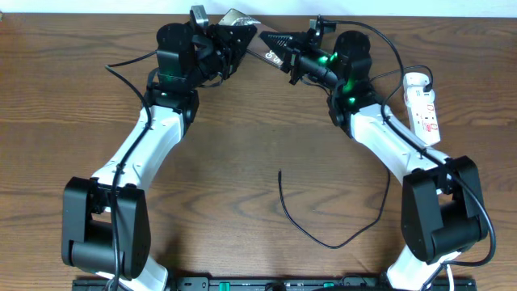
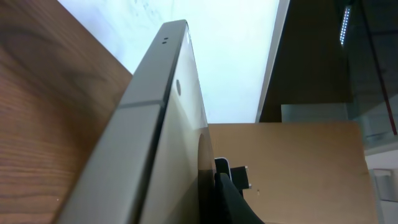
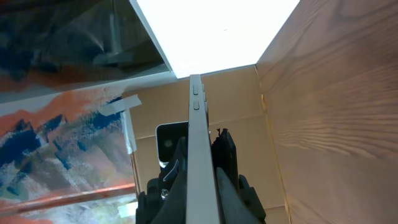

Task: Plug charger to phone and switch on socket
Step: 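Open the right gripper and withdraw it, left gripper holding the phone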

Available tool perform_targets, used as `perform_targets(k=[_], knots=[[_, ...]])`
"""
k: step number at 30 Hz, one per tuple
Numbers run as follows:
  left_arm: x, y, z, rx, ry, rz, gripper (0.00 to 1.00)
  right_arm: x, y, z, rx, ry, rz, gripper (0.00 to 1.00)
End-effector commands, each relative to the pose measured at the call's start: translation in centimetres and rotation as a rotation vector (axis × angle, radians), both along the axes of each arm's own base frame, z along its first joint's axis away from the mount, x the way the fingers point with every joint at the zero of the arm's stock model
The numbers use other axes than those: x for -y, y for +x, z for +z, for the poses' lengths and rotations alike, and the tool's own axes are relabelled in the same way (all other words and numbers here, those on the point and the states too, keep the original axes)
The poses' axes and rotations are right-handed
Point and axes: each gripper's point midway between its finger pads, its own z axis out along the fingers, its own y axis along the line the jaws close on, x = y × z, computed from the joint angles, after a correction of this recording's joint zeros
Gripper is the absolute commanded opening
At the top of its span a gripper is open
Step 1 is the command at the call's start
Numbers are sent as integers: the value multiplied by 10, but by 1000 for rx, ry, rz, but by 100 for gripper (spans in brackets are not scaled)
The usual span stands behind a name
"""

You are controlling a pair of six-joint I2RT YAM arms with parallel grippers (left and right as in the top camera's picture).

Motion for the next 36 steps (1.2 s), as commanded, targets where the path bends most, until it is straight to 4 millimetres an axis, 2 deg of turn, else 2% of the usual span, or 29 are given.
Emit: perform_targets(k=[1,3,6,8,14,24,26,27,29,30,31,32,36], knots=[[-5,5,18,98,35,38,24,-32,-28,8,54,-15,141,1],[-6,6,18,97,34,49,29,-35,-30,8,54,-15,149,1],[-7,7,18,68,7,64,29,-39,-33,6,54,-21,160,1],[-8,8,19,68,2,68,20,-42,-35,6,50,-22,165,1],[-10,9,20,46,-25,85,8,-44,-36,6,50,-22,170,1],[-10,10,21,40,-36,92,8,-44,-36,6,50,-22,170,2],[-10,10,21,40,-36,92,7,-44,-36,6,51,-21,170,14],[-10,10,21,40,-36,92,7,-44,-36,6,51,-21,170,25],[-10,10,21,40,-36,92,7,-44,-36,6,53,-21,169,50],[-10,10,21,40,-36,92,7,-43,-36,7,56,-20,168,68],[-10,10,21,40,-36,92,7,-43,-36,7,55,-20,167,80],[-10,10,21,40,-36,92,7,-43,-35,7,56,-20,166,98],[-11,10,21,40,-36,93,8,-39,-33,9,66,-16,159,99]])
